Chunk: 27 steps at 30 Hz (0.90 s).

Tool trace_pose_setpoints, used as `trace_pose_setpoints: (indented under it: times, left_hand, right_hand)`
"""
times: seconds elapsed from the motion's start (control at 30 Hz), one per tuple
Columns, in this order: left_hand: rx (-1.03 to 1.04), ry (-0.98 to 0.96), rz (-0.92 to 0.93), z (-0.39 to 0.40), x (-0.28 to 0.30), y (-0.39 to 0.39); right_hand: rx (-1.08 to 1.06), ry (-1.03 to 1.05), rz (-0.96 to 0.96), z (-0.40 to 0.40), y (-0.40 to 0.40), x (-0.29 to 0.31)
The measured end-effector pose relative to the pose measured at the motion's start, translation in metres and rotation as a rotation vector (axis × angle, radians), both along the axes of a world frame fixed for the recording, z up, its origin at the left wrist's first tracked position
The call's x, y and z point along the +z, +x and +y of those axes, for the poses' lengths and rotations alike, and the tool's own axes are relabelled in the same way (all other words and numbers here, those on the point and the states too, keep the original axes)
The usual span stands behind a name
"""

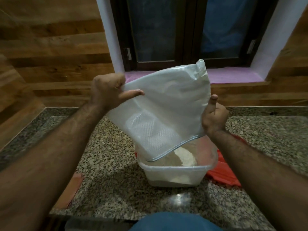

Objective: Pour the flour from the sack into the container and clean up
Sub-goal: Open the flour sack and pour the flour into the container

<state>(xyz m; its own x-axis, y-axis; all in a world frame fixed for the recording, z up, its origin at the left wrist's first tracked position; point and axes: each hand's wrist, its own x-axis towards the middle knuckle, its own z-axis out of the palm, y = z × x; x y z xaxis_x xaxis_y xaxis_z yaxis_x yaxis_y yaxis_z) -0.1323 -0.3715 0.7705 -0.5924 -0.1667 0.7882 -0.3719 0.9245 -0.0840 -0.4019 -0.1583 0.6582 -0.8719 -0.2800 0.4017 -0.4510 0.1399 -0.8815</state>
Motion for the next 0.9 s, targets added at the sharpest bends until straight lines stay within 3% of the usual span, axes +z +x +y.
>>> trace_pose_setpoints:
  times: [0.13,0.23,0.3,0.5,0.63,0.73,0.9]
  left_hand:
    - [0.102,0.467,-0.089,0.021,0.006,-0.012]
    - [0.119,0.566,-0.243,0.024,0.015,-0.019]
    - [0.114,0.65,-0.235,0.022,0.021,-0.014]
    - [0.078,0.904,0.101,0.003,0.011,0.028]
    - [0.1,1.085,0.322,-0.006,-0.027,0.051]
    - [0.116,1.301,0.506,-0.005,-0.053,0.062]
    - [0.095,1.562,0.695,0.0,-0.094,0.073]
  right_hand:
    - [0.06,-0.094,-0.098,-0.002,-0.001,-0.004]
    - [0.09,-0.125,-0.122,-0.006,0.002,0.008]
    - [0.135,-0.135,-0.162,-0.008,0.002,0.018]
    - [0.229,-0.185,-0.37,-0.023,0.008,0.031]
    - [0.577,-0.032,-0.595,-0.027,0.024,0.031]
    - [0.756,0.074,-0.58,-0.034,0.04,0.032]
    - [0.868,0.092,-0.483,-0.039,0.062,0.044]
